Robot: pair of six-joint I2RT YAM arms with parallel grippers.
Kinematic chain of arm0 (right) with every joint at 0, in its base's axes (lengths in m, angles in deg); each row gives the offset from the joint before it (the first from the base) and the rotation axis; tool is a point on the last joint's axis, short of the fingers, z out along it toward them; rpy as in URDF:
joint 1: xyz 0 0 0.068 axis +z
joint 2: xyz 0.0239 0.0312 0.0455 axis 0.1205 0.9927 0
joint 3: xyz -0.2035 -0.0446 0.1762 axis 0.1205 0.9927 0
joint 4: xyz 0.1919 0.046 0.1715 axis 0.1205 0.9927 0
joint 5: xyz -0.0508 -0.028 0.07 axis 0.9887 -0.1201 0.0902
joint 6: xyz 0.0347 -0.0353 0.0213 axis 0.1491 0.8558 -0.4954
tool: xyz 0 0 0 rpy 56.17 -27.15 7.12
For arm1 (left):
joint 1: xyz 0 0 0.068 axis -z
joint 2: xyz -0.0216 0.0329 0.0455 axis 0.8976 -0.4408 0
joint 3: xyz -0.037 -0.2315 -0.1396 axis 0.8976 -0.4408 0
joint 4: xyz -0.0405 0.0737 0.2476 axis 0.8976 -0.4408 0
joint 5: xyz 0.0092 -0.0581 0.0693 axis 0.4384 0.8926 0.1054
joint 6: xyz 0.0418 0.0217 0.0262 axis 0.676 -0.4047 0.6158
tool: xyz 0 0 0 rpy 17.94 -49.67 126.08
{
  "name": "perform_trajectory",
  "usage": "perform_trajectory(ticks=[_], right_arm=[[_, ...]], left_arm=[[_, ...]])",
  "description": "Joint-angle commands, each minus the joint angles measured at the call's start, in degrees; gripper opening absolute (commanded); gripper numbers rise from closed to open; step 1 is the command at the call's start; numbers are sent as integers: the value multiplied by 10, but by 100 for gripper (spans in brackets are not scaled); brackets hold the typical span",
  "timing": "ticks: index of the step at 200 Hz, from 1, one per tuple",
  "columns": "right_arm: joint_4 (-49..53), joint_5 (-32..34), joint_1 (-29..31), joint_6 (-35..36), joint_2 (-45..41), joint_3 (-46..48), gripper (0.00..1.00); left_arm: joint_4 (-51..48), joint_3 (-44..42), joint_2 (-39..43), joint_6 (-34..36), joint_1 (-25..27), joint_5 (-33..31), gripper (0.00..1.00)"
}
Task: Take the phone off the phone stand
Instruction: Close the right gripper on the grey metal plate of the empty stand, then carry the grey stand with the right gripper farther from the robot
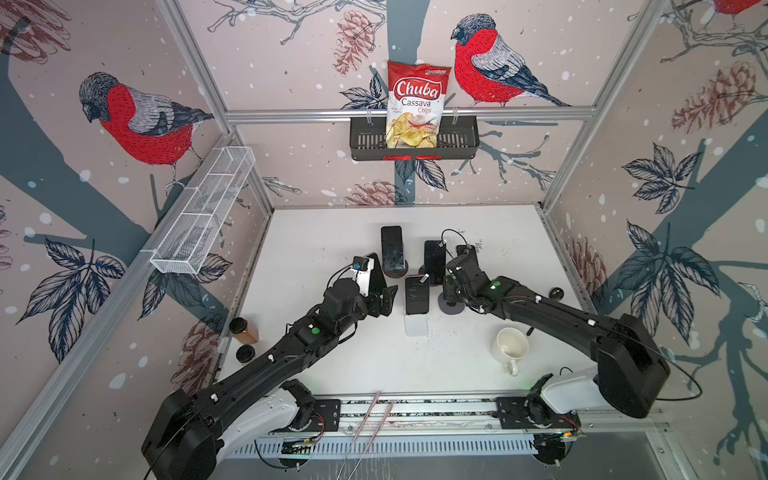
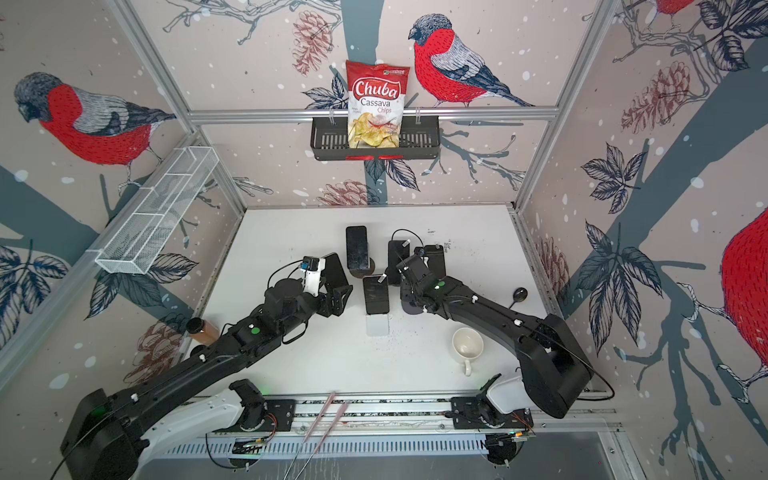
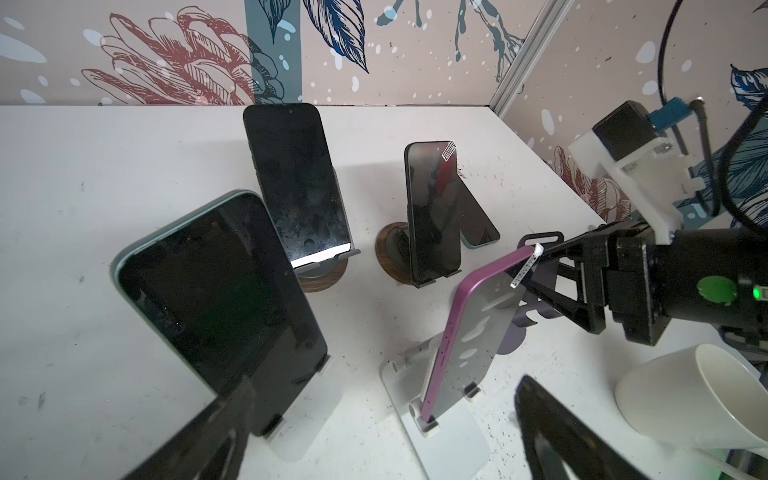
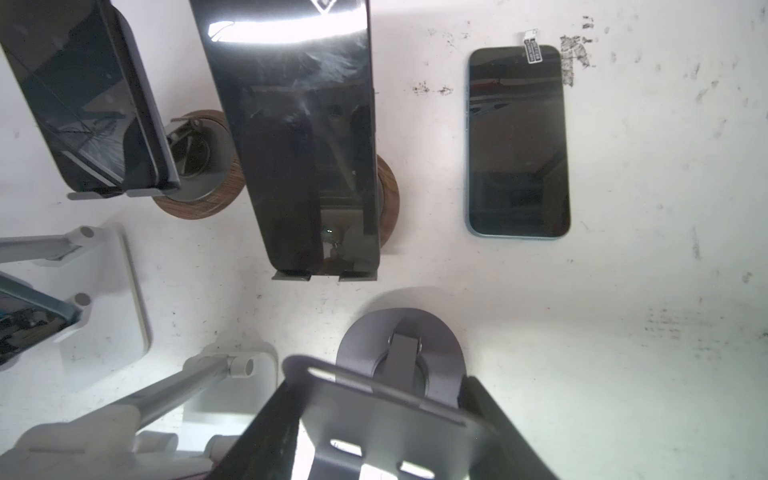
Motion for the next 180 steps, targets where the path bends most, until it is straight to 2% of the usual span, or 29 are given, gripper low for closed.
perform_trajectory(ticks=[1,65,120,180], right_arm=[[-19,-22,-8,23,-5,-3,56],[-24,-60,-64,54,-33,-2,56],[-24,-78,-158,77,-62,-15,57],[-45,-109,-261,98,-32,-41,57]], left_arm=[[14,-2,-2,2,0,-1,97],[15,-7,2,3,0,-1,97],[23,-6,2,8,0,1,97],[51,-14,10,26,0,43,97]])
